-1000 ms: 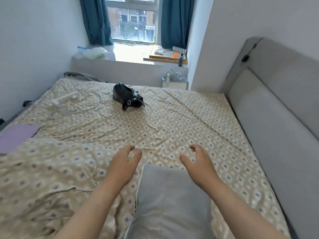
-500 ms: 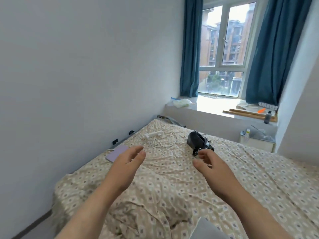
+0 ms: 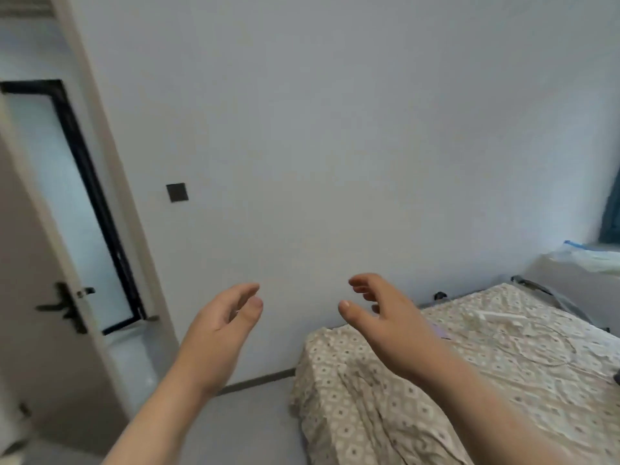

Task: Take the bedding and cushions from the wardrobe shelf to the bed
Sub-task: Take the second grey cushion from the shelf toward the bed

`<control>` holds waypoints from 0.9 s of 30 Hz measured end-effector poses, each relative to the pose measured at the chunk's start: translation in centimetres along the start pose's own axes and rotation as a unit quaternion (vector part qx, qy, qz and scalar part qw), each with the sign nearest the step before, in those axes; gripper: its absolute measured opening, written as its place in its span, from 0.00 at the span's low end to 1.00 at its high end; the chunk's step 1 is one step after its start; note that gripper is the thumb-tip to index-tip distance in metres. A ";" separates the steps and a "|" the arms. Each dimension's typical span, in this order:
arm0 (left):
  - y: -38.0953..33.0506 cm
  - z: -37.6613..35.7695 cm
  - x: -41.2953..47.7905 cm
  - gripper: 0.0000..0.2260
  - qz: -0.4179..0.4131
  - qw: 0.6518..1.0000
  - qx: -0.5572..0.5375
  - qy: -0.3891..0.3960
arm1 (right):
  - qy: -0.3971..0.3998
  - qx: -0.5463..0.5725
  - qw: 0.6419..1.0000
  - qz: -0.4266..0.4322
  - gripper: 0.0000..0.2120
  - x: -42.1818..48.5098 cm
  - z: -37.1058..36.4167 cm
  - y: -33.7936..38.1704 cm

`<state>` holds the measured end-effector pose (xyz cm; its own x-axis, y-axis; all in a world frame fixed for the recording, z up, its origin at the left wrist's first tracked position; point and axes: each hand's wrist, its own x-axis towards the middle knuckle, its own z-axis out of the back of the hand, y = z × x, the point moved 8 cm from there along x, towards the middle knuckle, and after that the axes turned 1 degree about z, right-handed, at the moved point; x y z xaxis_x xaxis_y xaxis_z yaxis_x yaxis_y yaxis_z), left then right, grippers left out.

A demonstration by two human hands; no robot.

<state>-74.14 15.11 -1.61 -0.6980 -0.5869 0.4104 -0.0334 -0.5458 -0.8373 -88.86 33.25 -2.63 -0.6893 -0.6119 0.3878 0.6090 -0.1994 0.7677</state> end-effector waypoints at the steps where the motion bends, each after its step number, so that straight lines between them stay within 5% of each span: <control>1: 0.8 3.3 -0.7 0.16 0.010 0.999 0.008 -0.030 | 0.032 0.006 0.999 0.019 0.25 0.9 -3.0 1.9; 5: 4.1 15.4 -4.0 0.21 0.066 0.987 0.058 -0.133 | 0.129 0.030 0.987 0.093 0.35 2.9 -14.6 10.0; 9: 6.9 27.5 -8.9 0.09 0.115 0.957 0.096 -0.248 | 0.229 0.060 0.955 0.176 0.25 2.4 -27.1 18.2; 13: 8.1 37.4 -15.1 0.12 0.140 0.914 0.139 -0.354 | 0.317 0.085 0.915 0.236 0.25 -0.6 -37.1 26.3; 19: 6.3 49.2 -25.9 0.18 0.172 0.828 0.227 -0.483 | 0.400 0.145 0.842 0.331 0.26 -6.4 -48.5 38.0; 22: 5.2 52.4 -30.0 0.07 0.192 0.792 0.250 -0.523 | 0.443 0.176 0.808 0.346 0.25 -8.6 -52.2 41.5; 27: 2.6 55.7 -35.8 0.13 0.240 0.689 0.326 -0.600 | 0.507 0.219 0.743 0.379 0.12 -12.1 -56.8 47.6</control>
<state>-9.41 1.43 1.68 0.5921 -0.6516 0.4741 0.5978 -0.0394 -0.8007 -29.26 -12.25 0.21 0.5707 -0.7278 0.3802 0.3324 0.6282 0.7035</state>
